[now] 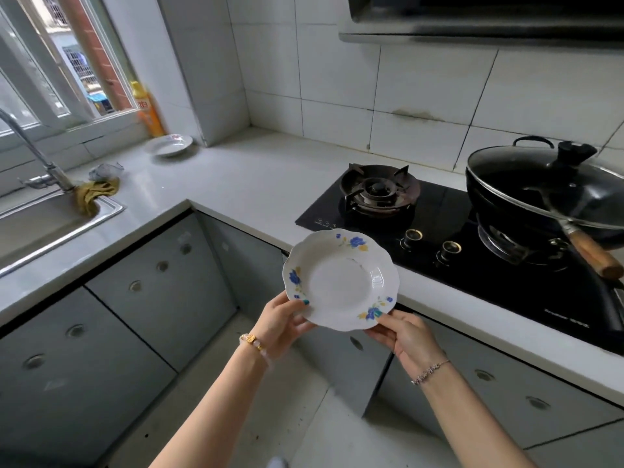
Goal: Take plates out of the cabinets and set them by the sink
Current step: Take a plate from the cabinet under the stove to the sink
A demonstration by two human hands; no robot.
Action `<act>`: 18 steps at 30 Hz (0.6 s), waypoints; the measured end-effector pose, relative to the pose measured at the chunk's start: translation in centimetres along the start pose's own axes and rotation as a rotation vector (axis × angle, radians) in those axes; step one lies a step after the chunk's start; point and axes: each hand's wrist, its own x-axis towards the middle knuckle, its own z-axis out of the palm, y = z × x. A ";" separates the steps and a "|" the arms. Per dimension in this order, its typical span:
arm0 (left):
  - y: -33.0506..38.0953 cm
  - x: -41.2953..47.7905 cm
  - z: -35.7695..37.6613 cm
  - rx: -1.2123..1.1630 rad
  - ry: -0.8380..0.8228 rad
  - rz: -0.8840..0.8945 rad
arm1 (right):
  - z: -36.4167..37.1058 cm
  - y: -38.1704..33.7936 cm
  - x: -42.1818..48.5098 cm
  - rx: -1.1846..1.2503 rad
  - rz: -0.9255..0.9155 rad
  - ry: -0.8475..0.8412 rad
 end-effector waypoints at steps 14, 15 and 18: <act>6.9 2.8 -8.2 -0.245 0.154 0.149 | 9.2 -1.3 7.3 -0.053 0.019 -0.137; 7.8 3.3 -9.3 -0.254 0.170 0.163 | 10.1 -1.4 8.4 -0.038 0.036 -0.128; 11.3 4.9 -12.8 -0.254 0.206 0.197 | 13.8 -2.0 11.8 -0.004 0.079 -0.126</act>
